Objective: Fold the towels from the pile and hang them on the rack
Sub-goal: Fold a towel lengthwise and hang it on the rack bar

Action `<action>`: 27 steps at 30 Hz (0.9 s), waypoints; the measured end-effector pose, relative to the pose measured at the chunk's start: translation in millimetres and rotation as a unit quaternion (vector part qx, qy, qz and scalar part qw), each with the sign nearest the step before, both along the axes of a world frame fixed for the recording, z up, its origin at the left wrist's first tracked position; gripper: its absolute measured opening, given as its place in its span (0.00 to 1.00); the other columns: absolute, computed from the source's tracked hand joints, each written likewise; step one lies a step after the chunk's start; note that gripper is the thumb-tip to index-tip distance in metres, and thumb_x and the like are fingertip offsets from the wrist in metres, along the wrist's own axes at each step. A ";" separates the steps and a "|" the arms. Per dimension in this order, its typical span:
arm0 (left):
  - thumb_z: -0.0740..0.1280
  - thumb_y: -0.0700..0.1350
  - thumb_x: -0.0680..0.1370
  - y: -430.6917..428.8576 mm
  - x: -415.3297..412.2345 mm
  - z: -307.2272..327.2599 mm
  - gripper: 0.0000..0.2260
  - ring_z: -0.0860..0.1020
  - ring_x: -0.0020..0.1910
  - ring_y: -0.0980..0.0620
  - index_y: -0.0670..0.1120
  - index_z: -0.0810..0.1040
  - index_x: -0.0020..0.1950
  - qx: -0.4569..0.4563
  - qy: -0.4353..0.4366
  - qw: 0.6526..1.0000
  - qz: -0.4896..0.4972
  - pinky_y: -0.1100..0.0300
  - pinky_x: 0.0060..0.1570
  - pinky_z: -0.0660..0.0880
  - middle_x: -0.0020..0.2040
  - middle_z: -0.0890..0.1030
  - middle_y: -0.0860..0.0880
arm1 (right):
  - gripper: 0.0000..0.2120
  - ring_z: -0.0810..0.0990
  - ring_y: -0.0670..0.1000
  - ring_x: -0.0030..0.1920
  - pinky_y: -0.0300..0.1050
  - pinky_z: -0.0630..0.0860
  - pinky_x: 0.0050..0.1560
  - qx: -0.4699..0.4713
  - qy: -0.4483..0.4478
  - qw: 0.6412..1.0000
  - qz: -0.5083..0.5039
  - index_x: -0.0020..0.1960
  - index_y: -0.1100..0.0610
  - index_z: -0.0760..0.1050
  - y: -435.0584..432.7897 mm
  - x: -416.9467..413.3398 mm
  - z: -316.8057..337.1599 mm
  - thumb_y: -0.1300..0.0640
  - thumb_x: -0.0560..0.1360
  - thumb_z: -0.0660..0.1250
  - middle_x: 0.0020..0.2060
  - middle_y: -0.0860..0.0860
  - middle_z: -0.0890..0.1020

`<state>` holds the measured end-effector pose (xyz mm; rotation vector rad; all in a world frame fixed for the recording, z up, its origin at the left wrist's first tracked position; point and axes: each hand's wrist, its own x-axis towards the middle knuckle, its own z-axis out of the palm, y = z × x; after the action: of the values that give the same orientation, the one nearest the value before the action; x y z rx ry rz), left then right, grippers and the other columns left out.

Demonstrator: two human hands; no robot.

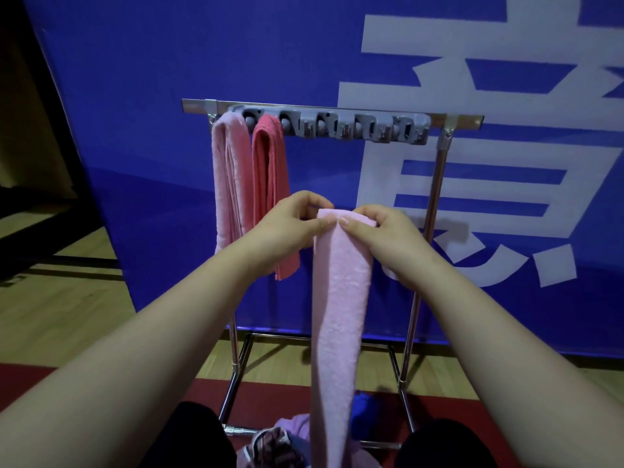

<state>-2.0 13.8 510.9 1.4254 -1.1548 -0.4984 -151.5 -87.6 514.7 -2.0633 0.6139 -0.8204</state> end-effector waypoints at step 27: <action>0.76 0.49 0.72 40.2 -15.8 -186.8 0.14 0.83 0.51 0.43 0.41 0.84 0.51 0.165 0.152 0.974 -0.018 0.40 0.58 0.76 0.49 0.86 0.42 | 0.15 0.81 0.59 0.50 0.62 0.79 0.50 -0.039 -0.119 0.979 -0.159 0.51 0.60 0.78 -3.4 -5.1 42.0 0.48 0.77 0.64 0.48 0.59 0.82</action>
<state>-17.8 54.0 324.1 1.5452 -0.8783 -0.9356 -156.7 -91.0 556.7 -1.9212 0.7999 -1.2730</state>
